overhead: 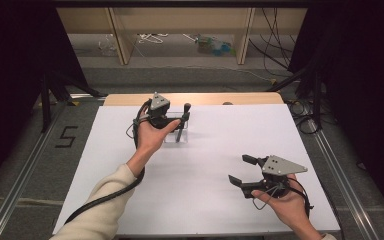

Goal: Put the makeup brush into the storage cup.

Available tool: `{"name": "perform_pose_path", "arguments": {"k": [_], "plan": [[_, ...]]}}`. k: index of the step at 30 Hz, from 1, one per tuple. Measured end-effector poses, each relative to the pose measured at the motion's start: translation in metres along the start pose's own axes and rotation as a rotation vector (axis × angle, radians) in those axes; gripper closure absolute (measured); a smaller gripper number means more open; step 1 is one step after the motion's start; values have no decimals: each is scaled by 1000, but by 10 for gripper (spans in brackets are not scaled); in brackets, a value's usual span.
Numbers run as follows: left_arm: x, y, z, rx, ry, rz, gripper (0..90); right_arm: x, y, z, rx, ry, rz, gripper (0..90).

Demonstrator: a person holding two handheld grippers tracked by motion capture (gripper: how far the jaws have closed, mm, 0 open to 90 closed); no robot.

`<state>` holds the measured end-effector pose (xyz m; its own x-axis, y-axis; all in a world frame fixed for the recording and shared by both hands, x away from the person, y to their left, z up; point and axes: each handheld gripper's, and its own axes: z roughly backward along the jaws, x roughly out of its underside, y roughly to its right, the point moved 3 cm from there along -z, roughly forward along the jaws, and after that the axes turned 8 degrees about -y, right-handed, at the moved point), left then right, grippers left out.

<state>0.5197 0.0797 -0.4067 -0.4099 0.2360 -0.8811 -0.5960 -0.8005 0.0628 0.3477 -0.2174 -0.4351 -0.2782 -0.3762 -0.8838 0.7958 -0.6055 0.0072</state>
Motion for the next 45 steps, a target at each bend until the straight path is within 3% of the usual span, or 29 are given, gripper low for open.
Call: {"name": "perform_pose_path", "arguments": {"k": [5, 10, 19, 26, 35, 41, 45], "plan": [[-2, 1, 12, 19, 6, -42, 85, 0, 0, -1, 3, 3, 0, 192], [-3, 0, 23, 19, 18, -38, 77, 0, 0, -1, 2, 4, -2, 192], [0, 4, 40, 34, 35, -68, 72, 0, 0, 0, 3, 3, 2, 191], [6, 10, 52, 65, 50, -74, 70, -1, 0, -1, 8, 17, -4, 189], [14, 21, 69, 115, 105, -81, 88, -2, 2, 2, 7, 23, -3, 185], [23, 26, 78, 131, 108, -91, 87, -2, 4, 1, 11, 49, -6, 184], [30, 28, 85, 139, 113, -92, 88, -2, 4, 4, 15, 32, -12, 184]]}}
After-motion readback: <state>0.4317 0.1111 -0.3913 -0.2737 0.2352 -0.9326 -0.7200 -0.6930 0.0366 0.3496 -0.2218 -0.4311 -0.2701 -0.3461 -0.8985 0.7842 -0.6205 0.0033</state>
